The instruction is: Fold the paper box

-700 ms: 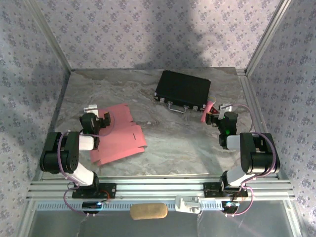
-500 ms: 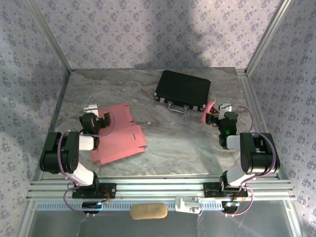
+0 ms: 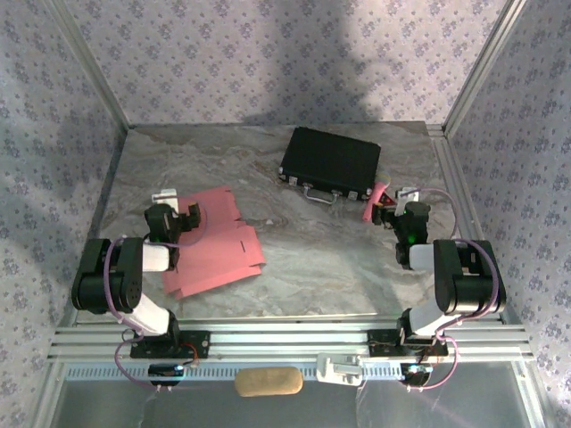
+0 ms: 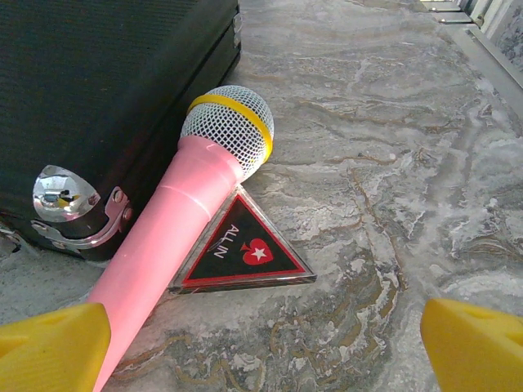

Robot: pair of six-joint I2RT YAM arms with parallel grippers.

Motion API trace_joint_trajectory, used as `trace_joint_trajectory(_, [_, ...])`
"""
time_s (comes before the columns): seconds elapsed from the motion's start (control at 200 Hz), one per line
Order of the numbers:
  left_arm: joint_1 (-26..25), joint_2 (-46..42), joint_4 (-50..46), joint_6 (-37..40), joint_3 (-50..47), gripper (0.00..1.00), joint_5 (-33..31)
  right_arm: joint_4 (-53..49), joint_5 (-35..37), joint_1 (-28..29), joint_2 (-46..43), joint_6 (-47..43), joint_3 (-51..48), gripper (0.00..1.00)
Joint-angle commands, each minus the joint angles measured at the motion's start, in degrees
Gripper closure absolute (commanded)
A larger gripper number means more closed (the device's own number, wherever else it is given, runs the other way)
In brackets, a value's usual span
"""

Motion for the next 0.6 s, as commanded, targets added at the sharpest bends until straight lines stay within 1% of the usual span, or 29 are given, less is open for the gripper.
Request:
trace_joint_trajectory(0.0, [0.2, -0.6, 0.3, 0.9, 1.7, 0.0, 1.9, -0.4, 1.2, 0.0, -0.3, -0.6, 1.0, 0.01])
trace_joint_trajectory(0.11, [0.2, -0.8, 0.3, 1.3, 1.6, 0.0, 2.2, -0.9, 2.6, 0.0, -0.6, 0.0, 1.3, 0.01])
trace_joint_trajectory(0.21, [-2.2, -2.8, 2.3, 3.8, -0.7, 0.0, 0.9, -2.0, 4.5, 0.1, -2.1, 0.6, 1.3, 0.01])
trace_joint_trajectory(0.245, [-2.2, -3.7, 5.1, 4.1, -2.4, 0.0, 1.3, -2.2, 5.4, 0.1, -3.0, 1.0, 1.0, 0.01])
trace_joint_trajectory(0.275, [-2.8, -5.3, 7.0, 4.4, -3.8, 0.0, 0.3, -2.4, 6.0, 0.1, -3.8, 1.1, 0.7, 0.01])
trace_joint_trajectory(0.3, [-3.8, -7.3, 6.7, 4.6, -4.3, 0.0, -1.5, -2.4, 6.3, 0.1, -4.3, 1.3, 0.4, 0.01])
trace_joint_trajectory(0.325, [-4.6, -9.9, 3.5, 4.8, -3.9, 0.0, -3.5, -2.4, 6.4, 0.2, -4.5, 1.2, 0.3, 0.01])
trace_joint_trajectory(0.375, [-5.5, -16.3, -6.6, 4.3, -1.4, 0.0, -4.7, -2.9, 6.5, 0.5, -4.9, 0.8, 0.4, 0.01])
trace_joint_trajectory(0.435, [-6.0, -23.5, -16.2, 0.1, 1.8, 0.0, -6.4, -4.9, 7.2, 1.4, -6.0, 0.0, 1.1, 0.01])
trace_joint_trajectory(0.495, [-7.0, -30.1, -21.5, -1.5, 3.4, 0.0, -5.7, -12.4, 10.2, 3.0, -8.8, 0.6, 3.5, 0.01])
trace_joint_trajectory(0.515, [-7.7, -32.3, -23.0, -1.6, 4.1, 0.0, -6.1, -16.7, 11.1, 3.6, -10.2, 1.0, 5.1, 0.01])
trace_joint_trajectory(0.595, [-12.1, -40.4, -28.1, 1.6, 7.9, 0.0, -7.9, -30.4, 11.0, 6.6, -17.1, 2.2, 11.6, 0.01])
